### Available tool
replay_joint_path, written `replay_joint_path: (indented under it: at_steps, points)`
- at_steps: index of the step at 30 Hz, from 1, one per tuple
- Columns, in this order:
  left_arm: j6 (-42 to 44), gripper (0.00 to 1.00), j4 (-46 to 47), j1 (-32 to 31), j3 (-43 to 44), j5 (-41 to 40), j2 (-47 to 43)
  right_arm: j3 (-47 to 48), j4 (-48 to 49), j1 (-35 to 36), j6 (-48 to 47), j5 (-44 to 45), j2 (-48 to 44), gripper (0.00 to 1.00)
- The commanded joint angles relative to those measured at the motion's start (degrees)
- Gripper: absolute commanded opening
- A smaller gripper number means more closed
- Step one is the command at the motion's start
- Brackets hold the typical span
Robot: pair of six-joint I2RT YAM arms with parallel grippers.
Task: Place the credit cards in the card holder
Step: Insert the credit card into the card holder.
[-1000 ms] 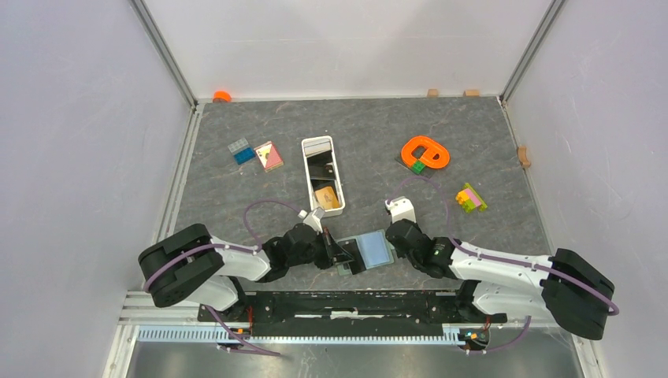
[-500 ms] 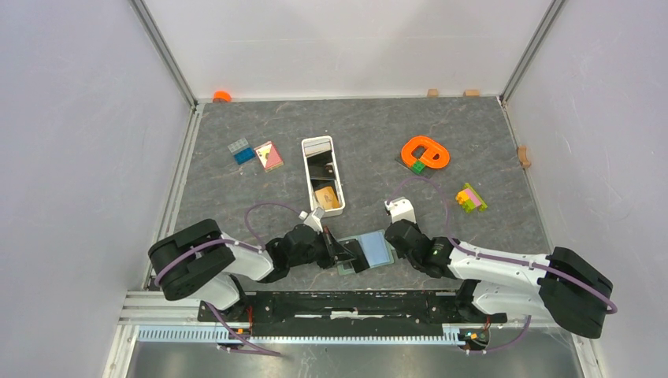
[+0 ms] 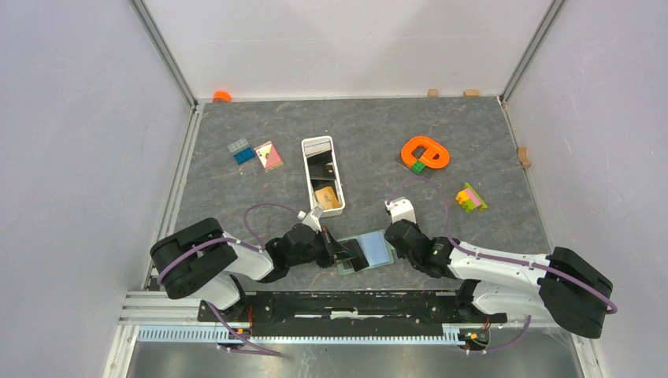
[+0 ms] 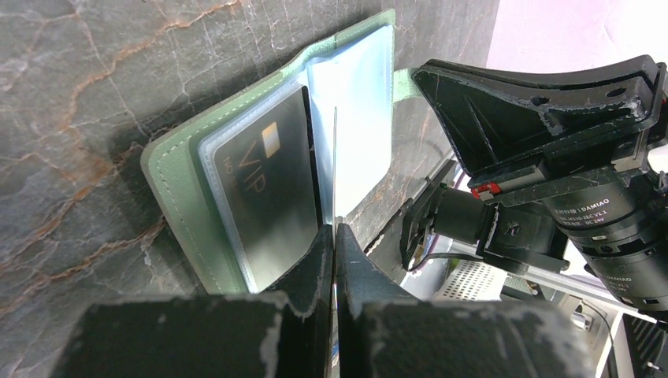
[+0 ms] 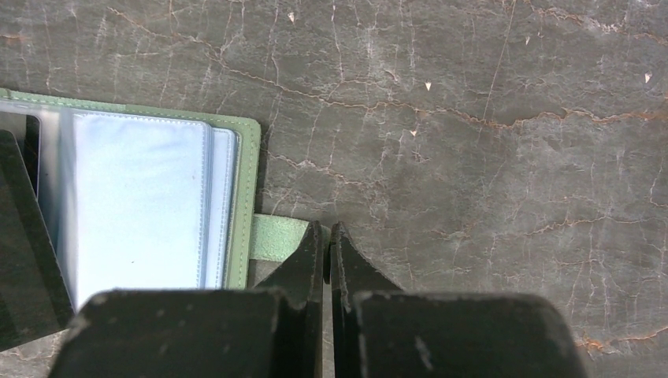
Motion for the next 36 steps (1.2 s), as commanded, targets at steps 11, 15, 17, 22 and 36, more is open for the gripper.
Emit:
replay_joint_path:
  at_steps: [11,15,17,22,36]
  points:
    - [5.2,0.02,-0.8,1.5,4.0,1.9,2.4,0.9,-0.2,0.3,0.9,-0.3,0.6,0.00]
    - [5.1,0.02,0.7,1.5,4.3,3.7,4.3,1.3,-0.5,0.2,0.8,-0.3,1.2,0.00]
    - [4.9,0.02,1.1,1.5,4.2,4.2,4.9,1.4,-0.5,0.3,0.8,-0.3,1.4,0.00]
    - [4.5,0.02,1.0,1.5,4.1,4.6,5.3,1.6,-0.7,0.2,0.8,-0.5,1.7,0.00]
    - [2.0,0.02,-0.9,1.5,3.6,4.4,5.9,1.8,-1.4,0.3,1.0,-0.2,1.8,0.00]
